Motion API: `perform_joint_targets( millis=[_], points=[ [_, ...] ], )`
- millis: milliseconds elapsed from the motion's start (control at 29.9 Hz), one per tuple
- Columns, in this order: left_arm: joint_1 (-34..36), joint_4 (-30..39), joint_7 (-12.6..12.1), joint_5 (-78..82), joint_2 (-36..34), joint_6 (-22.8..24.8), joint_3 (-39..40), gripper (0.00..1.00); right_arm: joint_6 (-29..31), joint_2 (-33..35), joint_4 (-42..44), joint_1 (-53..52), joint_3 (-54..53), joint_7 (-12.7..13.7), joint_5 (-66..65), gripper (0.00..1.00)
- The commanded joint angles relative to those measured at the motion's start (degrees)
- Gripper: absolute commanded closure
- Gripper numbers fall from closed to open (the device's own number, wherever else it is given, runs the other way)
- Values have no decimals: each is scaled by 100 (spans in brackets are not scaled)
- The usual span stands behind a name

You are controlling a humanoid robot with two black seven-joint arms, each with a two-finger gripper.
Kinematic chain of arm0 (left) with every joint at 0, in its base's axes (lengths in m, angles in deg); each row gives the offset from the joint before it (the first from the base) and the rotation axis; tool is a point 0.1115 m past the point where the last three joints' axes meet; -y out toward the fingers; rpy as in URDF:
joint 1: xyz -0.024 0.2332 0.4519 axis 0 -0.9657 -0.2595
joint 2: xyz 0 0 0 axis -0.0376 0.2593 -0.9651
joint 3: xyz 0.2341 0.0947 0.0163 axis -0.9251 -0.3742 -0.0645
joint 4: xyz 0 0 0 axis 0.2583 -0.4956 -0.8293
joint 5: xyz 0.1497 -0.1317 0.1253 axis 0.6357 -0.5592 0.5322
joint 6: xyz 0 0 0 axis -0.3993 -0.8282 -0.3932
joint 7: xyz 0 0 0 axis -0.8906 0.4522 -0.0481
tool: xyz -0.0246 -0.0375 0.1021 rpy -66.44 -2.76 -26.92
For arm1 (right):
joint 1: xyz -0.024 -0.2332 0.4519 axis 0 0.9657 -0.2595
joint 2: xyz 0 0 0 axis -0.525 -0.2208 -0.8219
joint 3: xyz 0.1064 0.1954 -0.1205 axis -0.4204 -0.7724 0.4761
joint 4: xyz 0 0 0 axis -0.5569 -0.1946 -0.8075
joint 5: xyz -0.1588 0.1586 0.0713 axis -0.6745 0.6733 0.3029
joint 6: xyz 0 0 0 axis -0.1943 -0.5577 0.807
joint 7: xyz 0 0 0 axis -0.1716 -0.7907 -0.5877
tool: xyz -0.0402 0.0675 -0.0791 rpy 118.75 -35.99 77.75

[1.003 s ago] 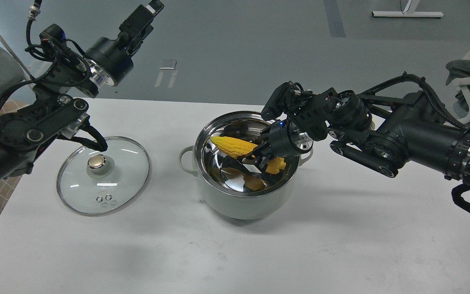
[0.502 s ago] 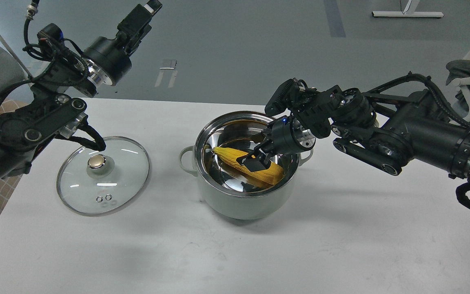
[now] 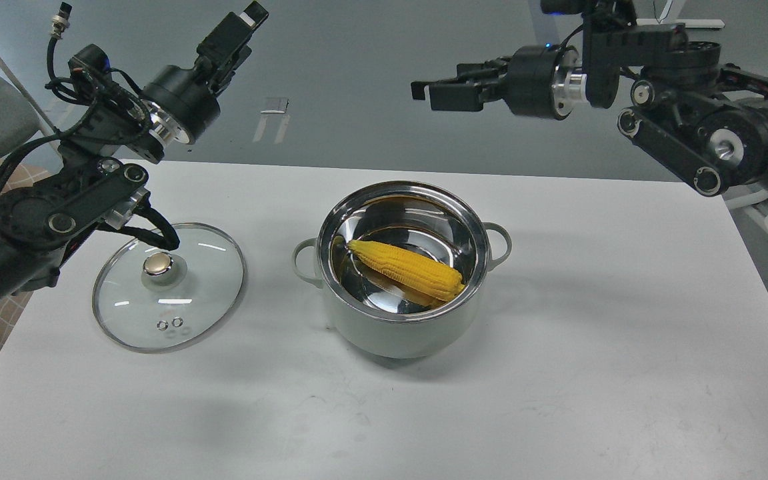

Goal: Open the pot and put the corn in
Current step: 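Release the corn and raise the right gripper out of the pot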

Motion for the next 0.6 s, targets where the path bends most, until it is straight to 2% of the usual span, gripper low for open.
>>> perform_joint_targets(
  millis=[0,67,100,167,201,368,569],
  points=[
    [-2,-140,0,-60,75,2,12,2,-496,-20,287,345,-470,-1,573,0],
    [7,-385,0,-68,102,142,12,2,-1073,-37,366,747,-785,-1,1194,0],
    [16,-439,0,-68,128,221,12,2,-1137,-46,401,836,-865,-1,1371,0],
    [25,-597,0,-103,277,764,29,2,-1208,-81,436,1100,-1058,-1,2098,0],
    [25,-597,0,-103,278,767,29,2,-1208,-81,436,1101,-1059,-1,2102,0],
    [51,-1308,0,-1042,558,1820,179,2,-1094,-64,445,1470,-1076,-1,3629,0],
    [34,-2091,0,-2651,954,2866,267,2,-496,-72,428,1909,-1216,-1,5203,0]
  ],
)
